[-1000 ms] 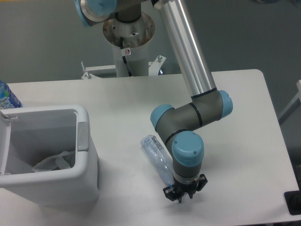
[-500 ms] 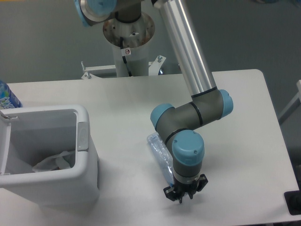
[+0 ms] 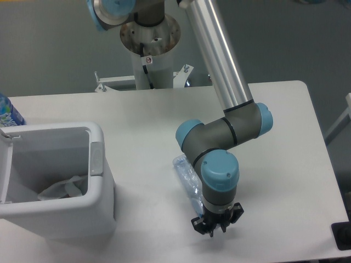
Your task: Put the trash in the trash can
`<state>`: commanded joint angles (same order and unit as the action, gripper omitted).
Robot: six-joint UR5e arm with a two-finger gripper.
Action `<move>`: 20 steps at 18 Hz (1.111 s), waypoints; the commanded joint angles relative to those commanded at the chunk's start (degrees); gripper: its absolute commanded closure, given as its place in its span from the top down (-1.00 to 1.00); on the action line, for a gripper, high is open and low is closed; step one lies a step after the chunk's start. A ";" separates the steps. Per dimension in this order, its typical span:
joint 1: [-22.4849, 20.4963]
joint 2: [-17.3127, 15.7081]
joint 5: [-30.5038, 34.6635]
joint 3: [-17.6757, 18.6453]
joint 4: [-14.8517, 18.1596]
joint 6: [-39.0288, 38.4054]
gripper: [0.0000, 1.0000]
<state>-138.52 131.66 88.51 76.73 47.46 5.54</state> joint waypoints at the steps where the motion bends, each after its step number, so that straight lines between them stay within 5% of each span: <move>1: -0.17 -0.27 -0.09 0.09 0.09 0.00 -0.22; 20: -1.67 -3.25 -2.02 -0.18 -0.26 0.18 -0.23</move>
<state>-140.19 128.41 86.49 76.55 47.20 5.71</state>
